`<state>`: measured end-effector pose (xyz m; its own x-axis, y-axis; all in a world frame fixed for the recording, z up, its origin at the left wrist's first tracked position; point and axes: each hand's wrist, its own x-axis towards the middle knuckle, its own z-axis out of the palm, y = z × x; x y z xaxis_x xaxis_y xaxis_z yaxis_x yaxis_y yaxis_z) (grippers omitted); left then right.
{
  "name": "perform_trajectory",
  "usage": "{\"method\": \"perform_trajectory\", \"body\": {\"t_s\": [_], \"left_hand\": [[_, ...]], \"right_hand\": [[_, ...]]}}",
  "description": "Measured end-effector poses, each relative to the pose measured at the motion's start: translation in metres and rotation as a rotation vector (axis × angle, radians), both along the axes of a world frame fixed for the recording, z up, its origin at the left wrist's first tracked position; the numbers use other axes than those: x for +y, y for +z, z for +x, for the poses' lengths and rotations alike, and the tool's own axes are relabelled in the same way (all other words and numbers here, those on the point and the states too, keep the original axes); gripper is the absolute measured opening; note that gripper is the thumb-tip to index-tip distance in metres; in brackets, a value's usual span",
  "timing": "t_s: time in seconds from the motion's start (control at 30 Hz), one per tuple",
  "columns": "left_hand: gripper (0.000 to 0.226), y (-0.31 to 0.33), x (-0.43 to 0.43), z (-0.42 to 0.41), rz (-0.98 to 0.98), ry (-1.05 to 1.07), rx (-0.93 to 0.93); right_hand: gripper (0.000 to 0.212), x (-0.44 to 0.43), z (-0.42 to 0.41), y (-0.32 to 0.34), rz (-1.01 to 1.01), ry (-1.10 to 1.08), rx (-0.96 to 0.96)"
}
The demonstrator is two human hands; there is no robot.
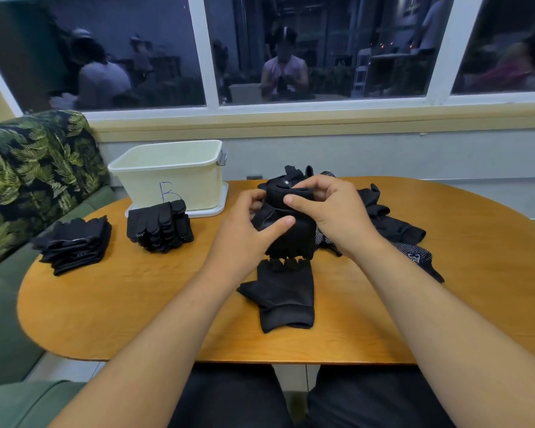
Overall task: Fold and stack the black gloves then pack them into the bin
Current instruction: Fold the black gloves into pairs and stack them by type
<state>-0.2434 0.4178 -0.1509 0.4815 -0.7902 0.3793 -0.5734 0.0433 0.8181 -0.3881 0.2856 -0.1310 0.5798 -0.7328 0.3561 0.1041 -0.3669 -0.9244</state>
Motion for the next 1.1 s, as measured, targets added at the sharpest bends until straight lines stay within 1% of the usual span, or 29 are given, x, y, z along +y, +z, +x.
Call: {"method": "perform_trajectory", "body": {"t_s": [0.1,0.2,0.27,0.37,0.43,0.53,0.6,0.7,0.87,0.93,1.03,1.1], "left_hand": [[0.042,-0.001,-0.003,0.01,-0.014,-0.021,0.125],[0.026,-0.003,0.0,0.024,-0.02,-0.088,0.234],[0.024,-0.006,0.003,0.032,-0.008,-0.137,0.274],[0.029,-0.008,0.007,0.041,0.013,-0.206,0.284],[0.032,-0.01,0.01,0.043,0.014,-0.217,0.222],[0.026,-0.018,0.016,0.041,0.029,-0.164,0.04],[0.024,-0.03,0.023,0.035,0.035,-0.145,-0.002],[0.03,-0.056,0.036,0.029,0.066,-0.122,-0.095],[0.035,-0.083,0.058,0.028,0.136,-0.128,-0.242],[0.035,-0.087,0.065,0.027,0.161,-0.097,-0.299],[0.037,-0.089,0.073,0.024,0.176,0.007,-0.332],[0.04,-0.09,0.078,0.02,0.151,0.048,-0.403]], "right_hand": [[0.024,-0.006,0.0,-0.004,0.08,-0.001,-0.051],[0.021,-0.013,-0.002,-0.007,0.127,0.047,-0.065],[0.021,-0.014,-0.002,-0.009,0.119,0.066,-0.057],[0.024,-0.013,-0.003,-0.01,0.059,0.068,-0.036],[0.023,-0.009,-0.006,-0.01,0.021,0.08,-0.016],[0.021,0.003,-0.014,-0.018,-0.021,0.121,-0.011],[0.021,0.013,-0.022,-0.03,-0.007,0.157,-0.016],[0.023,0.027,-0.033,-0.053,-0.02,0.216,0.017],[0.024,0.039,-0.05,-0.086,-0.106,0.291,0.173],[0.027,0.042,-0.056,-0.092,-0.141,0.327,0.274],[0.041,0.047,-0.06,-0.095,-0.313,0.34,0.439],[0.045,0.05,-0.058,-0.094,-0.453,0.329,0.508]]}}
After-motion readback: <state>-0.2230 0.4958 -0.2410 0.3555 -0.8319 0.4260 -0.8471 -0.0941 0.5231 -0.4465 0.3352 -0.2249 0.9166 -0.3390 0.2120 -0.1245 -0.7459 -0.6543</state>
